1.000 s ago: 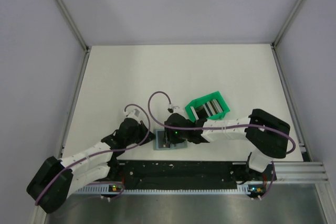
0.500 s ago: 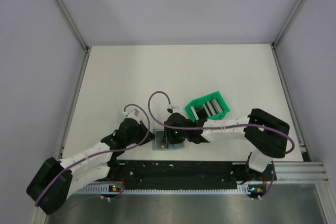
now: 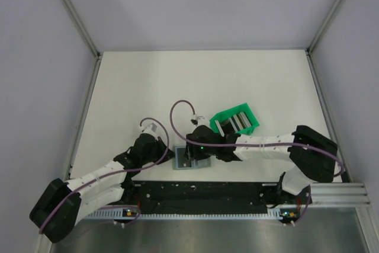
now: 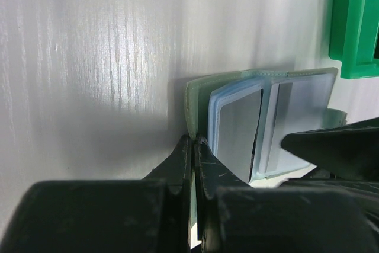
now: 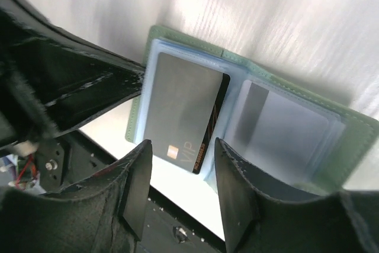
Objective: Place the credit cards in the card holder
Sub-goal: Insert the credit card into the card holder, then pick up the credit card from the storage box.
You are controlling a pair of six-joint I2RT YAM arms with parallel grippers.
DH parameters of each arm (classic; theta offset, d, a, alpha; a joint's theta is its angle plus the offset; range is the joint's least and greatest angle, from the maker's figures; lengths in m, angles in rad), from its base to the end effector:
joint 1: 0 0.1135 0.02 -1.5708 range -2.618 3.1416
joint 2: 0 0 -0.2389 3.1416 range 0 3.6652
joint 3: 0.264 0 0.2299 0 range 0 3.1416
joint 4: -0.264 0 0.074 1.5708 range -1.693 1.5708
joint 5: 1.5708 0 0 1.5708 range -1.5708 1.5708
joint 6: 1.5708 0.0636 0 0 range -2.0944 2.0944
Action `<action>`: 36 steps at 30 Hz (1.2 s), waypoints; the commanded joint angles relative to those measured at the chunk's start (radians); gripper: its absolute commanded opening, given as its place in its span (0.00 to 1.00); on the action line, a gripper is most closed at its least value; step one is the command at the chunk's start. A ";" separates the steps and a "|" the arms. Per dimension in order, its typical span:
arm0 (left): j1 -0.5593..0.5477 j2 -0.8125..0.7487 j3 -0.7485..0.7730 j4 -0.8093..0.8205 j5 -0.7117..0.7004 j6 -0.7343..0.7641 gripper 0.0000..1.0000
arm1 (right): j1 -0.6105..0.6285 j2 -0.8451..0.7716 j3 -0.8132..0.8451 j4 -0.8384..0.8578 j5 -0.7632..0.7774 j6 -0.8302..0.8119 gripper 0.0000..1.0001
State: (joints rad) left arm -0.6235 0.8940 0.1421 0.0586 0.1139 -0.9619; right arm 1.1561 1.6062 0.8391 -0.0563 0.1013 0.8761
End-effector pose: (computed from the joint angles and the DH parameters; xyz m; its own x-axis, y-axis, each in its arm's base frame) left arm 0.1411 -0.1104 0.1043 -0.8308 -0.4063 -0.3803 -0.0532 0.7382 -0.6725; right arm 0.1361 0.2932 0.1407 -0.8674 -0.0734 -0.4921 -0.3381 0.8126 0.4747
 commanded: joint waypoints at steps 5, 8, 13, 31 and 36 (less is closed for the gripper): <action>-0.001 -0.017 0.024 -0.023 -0.014 0.025 0.00 | -0.084 -0.277 -0.074 -0.036 0.135 -0.101 0.53; -0.001 -0.020 0.034 -0.031 -0.017 0.025 0.00 | -0.122 -0.356 -0.093 -0.072 0.162 -0.118 0.57; -0.001 -0.009 0.057 -0.042 -0.033 0.028 0.00 | -0.208 -0.428 -0.112 -0.122 0.180 -0.144 0.62; 0.010 0.129 0.186 -0.083 -0.088 0.045 0.00 | -0.512 -0.292 -0.028 -0.177 -0.097 -0.244 0.63; 0.016 0.181 0.257 -0.117 -0.086 0.051 0.00 | -0.553 -0.259 -0.003 -0.185 -0.189 -0.256 0.63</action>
State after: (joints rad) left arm -0.6155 1.0458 0.3202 -0.0444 0.0452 -0.9321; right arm 0.6338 1.3235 0.7662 -0.2413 -0.0067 0.6464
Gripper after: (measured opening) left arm 0.015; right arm 0.632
